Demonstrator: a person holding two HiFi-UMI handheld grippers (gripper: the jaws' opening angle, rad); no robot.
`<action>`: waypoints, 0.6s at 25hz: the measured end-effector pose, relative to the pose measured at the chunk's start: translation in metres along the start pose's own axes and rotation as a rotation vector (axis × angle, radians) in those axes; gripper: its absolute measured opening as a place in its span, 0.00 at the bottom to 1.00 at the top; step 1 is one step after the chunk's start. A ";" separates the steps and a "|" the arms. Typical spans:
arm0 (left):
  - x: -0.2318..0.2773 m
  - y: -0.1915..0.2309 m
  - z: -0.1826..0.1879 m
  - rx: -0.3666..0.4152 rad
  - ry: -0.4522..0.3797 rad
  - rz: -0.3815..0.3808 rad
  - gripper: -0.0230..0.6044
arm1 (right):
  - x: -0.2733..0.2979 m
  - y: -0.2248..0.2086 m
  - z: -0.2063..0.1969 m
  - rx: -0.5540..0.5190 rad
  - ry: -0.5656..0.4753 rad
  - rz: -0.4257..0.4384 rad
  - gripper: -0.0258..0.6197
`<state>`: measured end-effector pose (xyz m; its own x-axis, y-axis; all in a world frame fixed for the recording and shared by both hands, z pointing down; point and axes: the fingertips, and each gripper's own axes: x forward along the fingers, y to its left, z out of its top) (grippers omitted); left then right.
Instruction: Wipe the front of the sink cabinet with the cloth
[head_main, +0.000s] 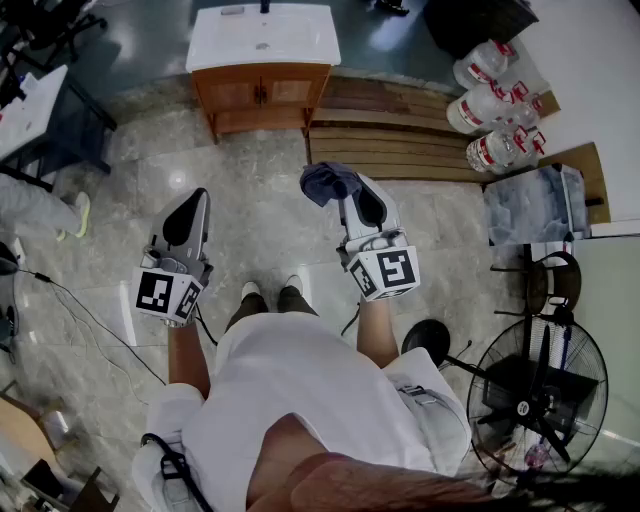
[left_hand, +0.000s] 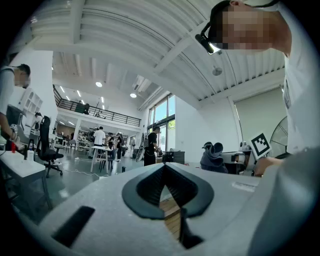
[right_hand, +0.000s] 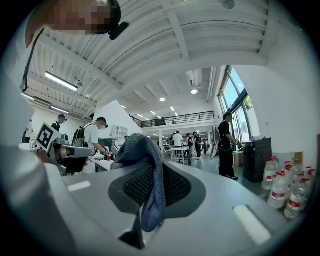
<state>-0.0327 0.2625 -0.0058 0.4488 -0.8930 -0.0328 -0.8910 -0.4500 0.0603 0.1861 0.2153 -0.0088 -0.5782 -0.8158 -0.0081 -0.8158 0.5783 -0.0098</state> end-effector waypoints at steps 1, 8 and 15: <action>0.001 -0.001 0.001 0.005 -0.001 -0.004 0.04 | 0.000 0.001 0.000 0.002 0.001 0.002 0.13; 0.007 -0.003 0.003 0.006 -0.005 -0.018 0.04 | -0.001 -0.001 -0.003 0.005 0.006 -0.007 0.13; 0.014 -0.001 0.000 0.001 -0.001 -0.014 0.04 | 0.002 -0.009 -0.003 0.010 -0.001 -0.012 0.13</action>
<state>-0.0255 0.2510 -0.0066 0.4612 -0.8866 -0.0348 -0.8847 -0.4625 0.0586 0.1922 0.2079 -0.0061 -0.5681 -0.8229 -0.0086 -0.8226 0.5682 -0.0202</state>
